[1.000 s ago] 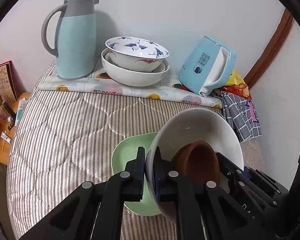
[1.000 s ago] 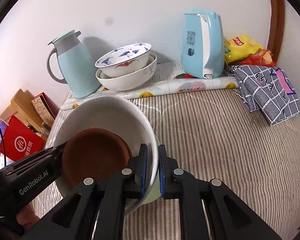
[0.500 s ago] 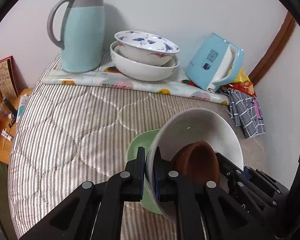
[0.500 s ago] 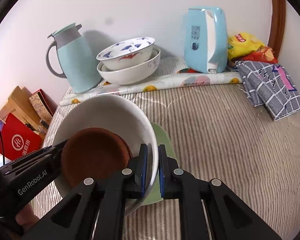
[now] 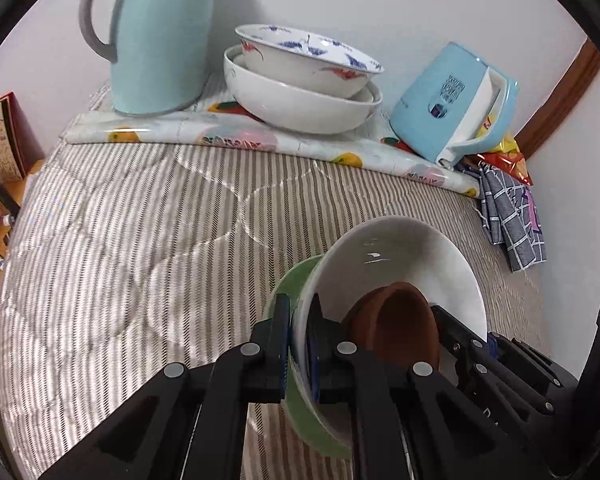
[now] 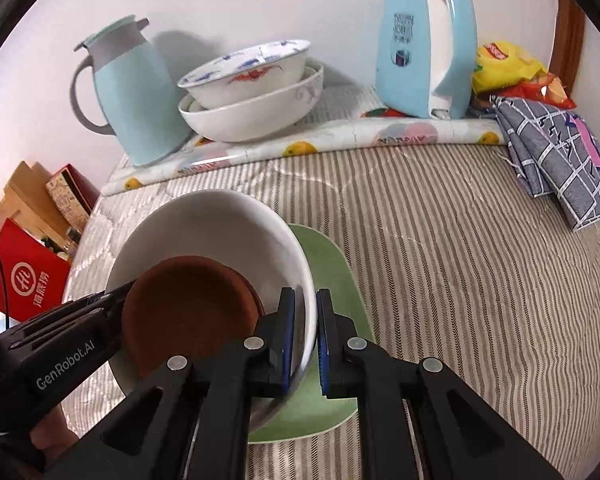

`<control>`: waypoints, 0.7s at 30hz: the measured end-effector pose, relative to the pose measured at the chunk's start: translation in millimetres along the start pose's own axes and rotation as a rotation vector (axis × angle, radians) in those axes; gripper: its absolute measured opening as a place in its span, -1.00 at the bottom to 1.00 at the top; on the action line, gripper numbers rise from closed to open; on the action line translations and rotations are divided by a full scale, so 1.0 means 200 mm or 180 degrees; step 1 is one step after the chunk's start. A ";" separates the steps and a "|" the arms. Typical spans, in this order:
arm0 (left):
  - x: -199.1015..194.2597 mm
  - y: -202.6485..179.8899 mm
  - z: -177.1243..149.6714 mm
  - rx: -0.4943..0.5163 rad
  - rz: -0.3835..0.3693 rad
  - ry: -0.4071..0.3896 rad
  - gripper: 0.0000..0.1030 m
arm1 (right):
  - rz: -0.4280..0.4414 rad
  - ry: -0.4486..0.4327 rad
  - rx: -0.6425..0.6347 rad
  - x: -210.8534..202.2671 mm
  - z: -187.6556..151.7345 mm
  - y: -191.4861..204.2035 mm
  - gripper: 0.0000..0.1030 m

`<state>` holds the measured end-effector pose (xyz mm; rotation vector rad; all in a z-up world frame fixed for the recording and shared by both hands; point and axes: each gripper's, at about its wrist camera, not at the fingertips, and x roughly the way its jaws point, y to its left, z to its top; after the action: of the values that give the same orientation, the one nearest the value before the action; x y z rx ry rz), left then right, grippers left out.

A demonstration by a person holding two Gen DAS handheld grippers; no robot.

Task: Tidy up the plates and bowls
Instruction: 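Lower the white bowl onto the green plate stack with both tools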

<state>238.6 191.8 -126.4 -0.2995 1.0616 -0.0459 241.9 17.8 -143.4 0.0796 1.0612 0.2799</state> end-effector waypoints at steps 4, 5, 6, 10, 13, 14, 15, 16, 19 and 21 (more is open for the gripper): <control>0.06 0.00 0.00 -0.0002 -0.0005 0.0037 -0.84 | -0.0007 0.0091 0.0022 0.07 0.00 -0.03 -0.80; 0.07 0.00 0.00 -0.0001 -0.0014 0.0036 -0.83 | 0.0014 0.0068 0.0029 0.08 0.00 -0.03 -0.80; 0.07 0.00 0.01 0.0001 -0.0026 0.0041 -0.83 | 0.0033 0.0065 0.0031 0.08 0.00 -0.04 -0.80; 0.08 0.01 0.02 -0.0010 -0.0076 0.0057 -0.82 | 0.0106 0.0085 0.0044 0.08 0.02 -0.06 -0.77; 0.08 0.02 0.02 -0.0003 -0.0118 0.0054 -0.81 | 0.0146 0.0071 0.0031 0.08 0.01 -0.06 -0.74; 0.08 0.02 0.02 0.0007 -0.0125 0.0054 -0.81 | 0.0153 0.0081 0.0047 0.08 0.02 -0.07 -0.69; 0.08 0.02 0.02 0.0025 -0.0128 0.0056 -0.80 | 0.0165 0.0090 0.0059 0.08 0.02 -0.08 -0.66; 0.08 0.02 0.01 0.0031 -0.0129 0.0067 -0.78 | 0.0218 0.0109 0.0090 0.08 0.02 -0.09 -0.64; 0.07 0.01 0.01 0.0043 -0.0147 0.0098 -0.77 | 0.0249 0.0141 0.0095 0.08 0.01 -0.10 -0.62; 0.06 0.01 0.01 0.0053 -0.0155 0.0094 -0.77 | 0.0210 0.0134 0.0047 0.07 0.00 -0.09 -0.61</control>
<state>245.3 192.3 -137.0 -0.3103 1.0827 -0.1030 251.5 4.4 -158.0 0.1228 1.1038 0.3347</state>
